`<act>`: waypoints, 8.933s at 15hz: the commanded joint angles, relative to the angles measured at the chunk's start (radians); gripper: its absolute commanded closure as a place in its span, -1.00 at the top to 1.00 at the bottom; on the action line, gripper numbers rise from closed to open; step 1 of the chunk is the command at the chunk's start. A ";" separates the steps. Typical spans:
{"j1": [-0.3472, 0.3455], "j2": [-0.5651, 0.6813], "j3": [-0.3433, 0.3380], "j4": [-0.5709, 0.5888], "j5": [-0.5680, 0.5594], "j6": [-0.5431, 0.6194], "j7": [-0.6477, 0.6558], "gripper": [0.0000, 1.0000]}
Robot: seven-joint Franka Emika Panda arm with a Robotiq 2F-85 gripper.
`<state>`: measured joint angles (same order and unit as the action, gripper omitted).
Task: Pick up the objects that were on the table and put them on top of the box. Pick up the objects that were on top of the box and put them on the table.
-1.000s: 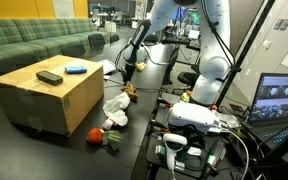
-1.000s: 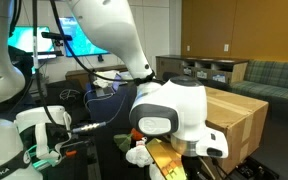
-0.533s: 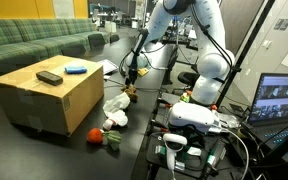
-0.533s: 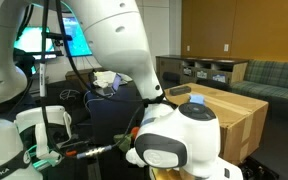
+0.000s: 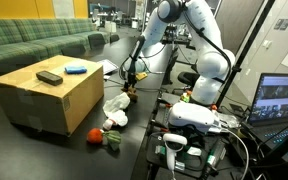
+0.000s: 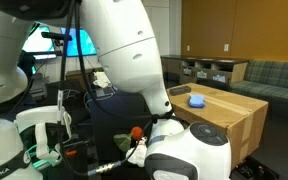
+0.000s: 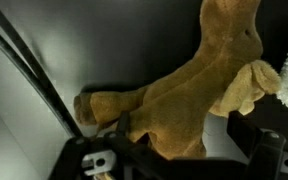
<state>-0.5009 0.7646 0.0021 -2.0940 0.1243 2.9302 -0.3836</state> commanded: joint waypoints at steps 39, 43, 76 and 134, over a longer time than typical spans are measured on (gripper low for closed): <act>0.551 -0.441 -0.185 0.201 -0.308 -0.196 0.789 -0.89; 0.618 -0.328 -0.200 0.335 -0.313 -0.181 0.906 -0.89; 0.918 -0.177 -0.283 0.435 -0.473 -0.074 1.096 1.00; 0.598 -0.433 0.425 -0.431 0.245 -0.017 0.010 -0.85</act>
<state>0.1334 0.2672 0.3322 -2.5441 0.3156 2.8453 -0.3154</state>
